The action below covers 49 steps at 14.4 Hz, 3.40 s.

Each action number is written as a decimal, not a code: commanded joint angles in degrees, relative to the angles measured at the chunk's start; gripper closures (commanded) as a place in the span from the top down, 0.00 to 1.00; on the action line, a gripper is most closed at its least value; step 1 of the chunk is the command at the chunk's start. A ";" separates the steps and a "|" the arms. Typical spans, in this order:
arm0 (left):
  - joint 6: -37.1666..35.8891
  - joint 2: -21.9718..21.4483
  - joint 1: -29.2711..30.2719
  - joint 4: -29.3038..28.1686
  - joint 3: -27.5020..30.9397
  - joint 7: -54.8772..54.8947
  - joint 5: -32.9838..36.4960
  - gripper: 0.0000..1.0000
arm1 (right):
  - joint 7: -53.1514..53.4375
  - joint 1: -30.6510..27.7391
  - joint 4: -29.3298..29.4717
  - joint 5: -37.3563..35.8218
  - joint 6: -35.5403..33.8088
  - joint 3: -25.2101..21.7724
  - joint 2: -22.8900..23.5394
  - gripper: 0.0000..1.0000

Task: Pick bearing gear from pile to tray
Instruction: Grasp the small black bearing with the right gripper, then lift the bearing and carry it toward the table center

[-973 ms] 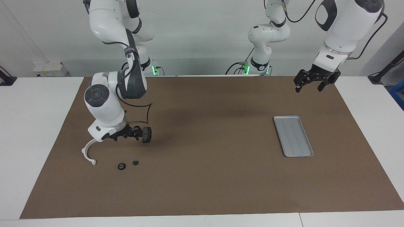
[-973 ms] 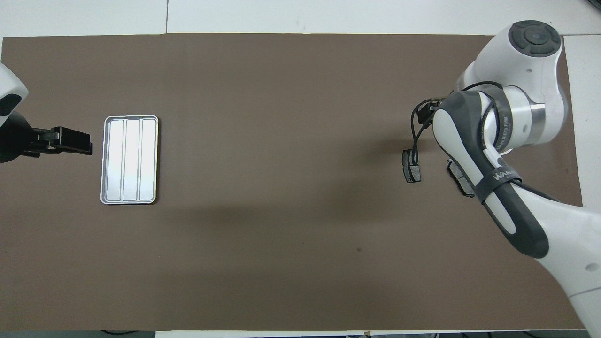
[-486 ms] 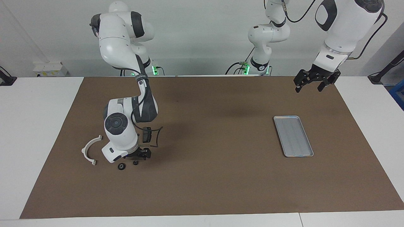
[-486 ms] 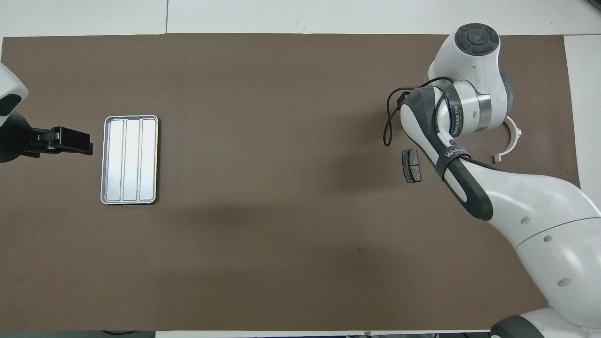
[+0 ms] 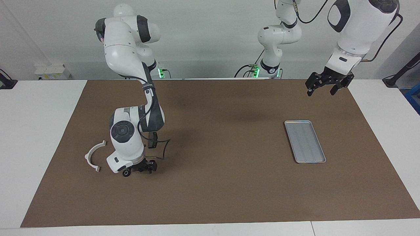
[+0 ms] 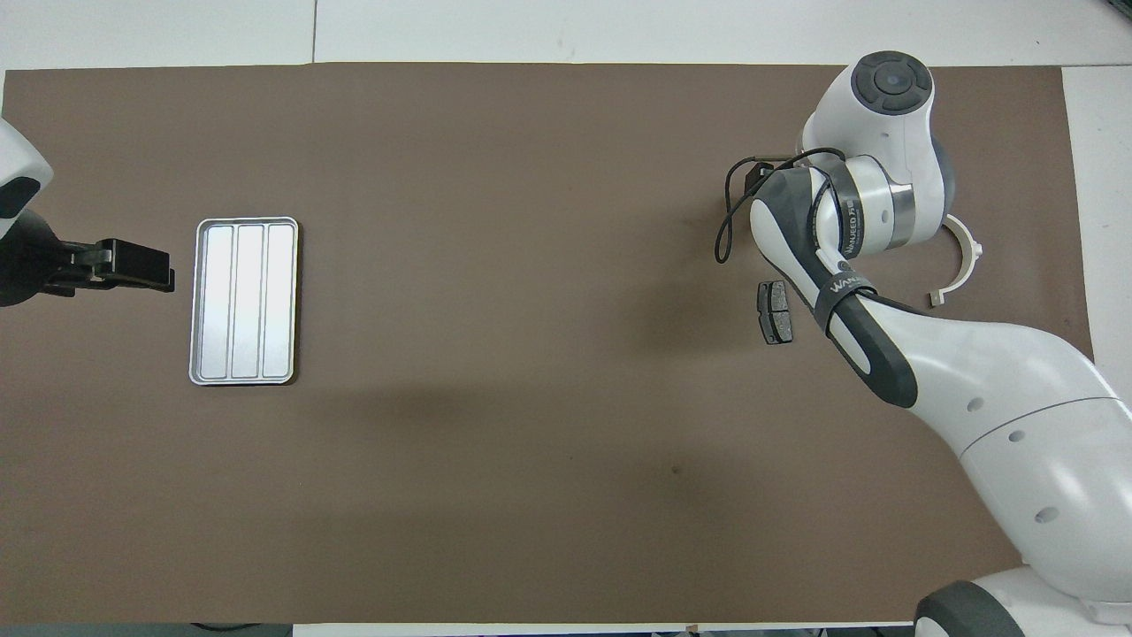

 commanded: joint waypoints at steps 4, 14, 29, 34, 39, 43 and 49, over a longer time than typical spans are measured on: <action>-0.13 -1.30 0.57 -0.77 -0.32 0.66 -0.04 1.00 | 2.06 -0.77 -1.39 2.09 1.14 0.30 0.45 0.86; -0.13 -1.21 0.57 -0.77 -0.32 0.66 -0.04 1.00 | 2.15 -1.73 -1.31 2.09 -2.55 0.39 -0.43 0.68; -0.13 -1.30 0.57 -0.77 -0.32 0.66 -0.04 1.00 | -0.04 -2.44 0.78 3.23 -10.15 0.39 -3.49 0.00; -0.13 -1.30 0.57 -0.77 -0.32 0.66 -0.04 1.00 | 0.47 -0.33 11.06 4.20 -33.28 5.47 -11.06 0.00; -0.13 -1.30 0.57 -0.77 -0.32 0.66 -0.04 1.00 | 34.05 8.08 12.57 6.22 -34.74 14.01 -15.46 0.00; -0.13 -1.30 0.57 -0.77 -0.32 0.66 -0.04 1.00 | 53.98 17.23 10.12 5.96 -23.06 14.72 -13.28 0.00; -0.13 -1.30 0.57 -0.77 -0.32 0.66 -0.04 1.00 | 64.36 23.04 3.87 -3.16 -6.01 14.63 -3.27 0.00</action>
